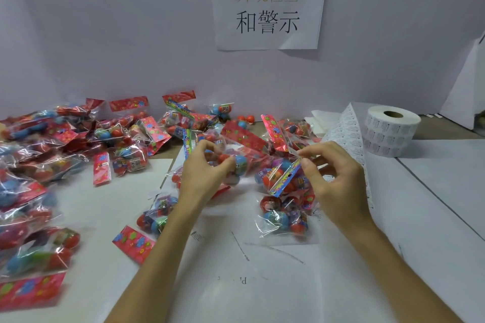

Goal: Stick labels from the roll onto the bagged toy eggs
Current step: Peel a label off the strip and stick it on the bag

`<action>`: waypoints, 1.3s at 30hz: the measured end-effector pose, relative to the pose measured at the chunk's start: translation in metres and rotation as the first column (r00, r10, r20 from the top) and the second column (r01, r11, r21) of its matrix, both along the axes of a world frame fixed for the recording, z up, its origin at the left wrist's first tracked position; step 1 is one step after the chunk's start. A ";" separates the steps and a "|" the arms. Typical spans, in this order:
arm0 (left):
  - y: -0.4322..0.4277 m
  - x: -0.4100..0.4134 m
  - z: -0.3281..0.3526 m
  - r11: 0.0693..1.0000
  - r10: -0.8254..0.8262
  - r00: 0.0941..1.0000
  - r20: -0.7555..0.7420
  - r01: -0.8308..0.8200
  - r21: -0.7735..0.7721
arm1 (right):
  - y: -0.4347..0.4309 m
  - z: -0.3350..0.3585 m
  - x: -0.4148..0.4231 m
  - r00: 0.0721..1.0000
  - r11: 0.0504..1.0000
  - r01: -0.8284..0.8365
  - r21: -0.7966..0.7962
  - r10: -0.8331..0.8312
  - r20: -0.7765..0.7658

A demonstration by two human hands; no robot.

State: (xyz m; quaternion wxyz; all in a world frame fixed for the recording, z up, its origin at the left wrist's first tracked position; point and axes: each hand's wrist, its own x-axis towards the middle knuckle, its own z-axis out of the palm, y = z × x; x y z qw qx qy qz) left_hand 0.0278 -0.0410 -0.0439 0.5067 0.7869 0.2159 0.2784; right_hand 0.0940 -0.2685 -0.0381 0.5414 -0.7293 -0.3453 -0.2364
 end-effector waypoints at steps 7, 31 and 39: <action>-0.004 -0.004 0.017 0.762 -0.051 0.975 0.218 0.179 -0.622 | 0.000 0.005 -0.003 0.977 0.982 -0.089 0.167 0.119 -0.179; -0.030 0.000 0.011 0.526 -0.179 0.930 0.320 0.366 -0.768 | 0.001 0.004 -0.002 0.955 0.979 -0.087 0.184 0.134 -0.265; -0.038 0.000 0.009 0.522 -0.227 0.909 0.348 0.416 -0.745 | 0.006 0.004 -0.006 0.897 0.951 -0.164 0.262 0.254 -0.362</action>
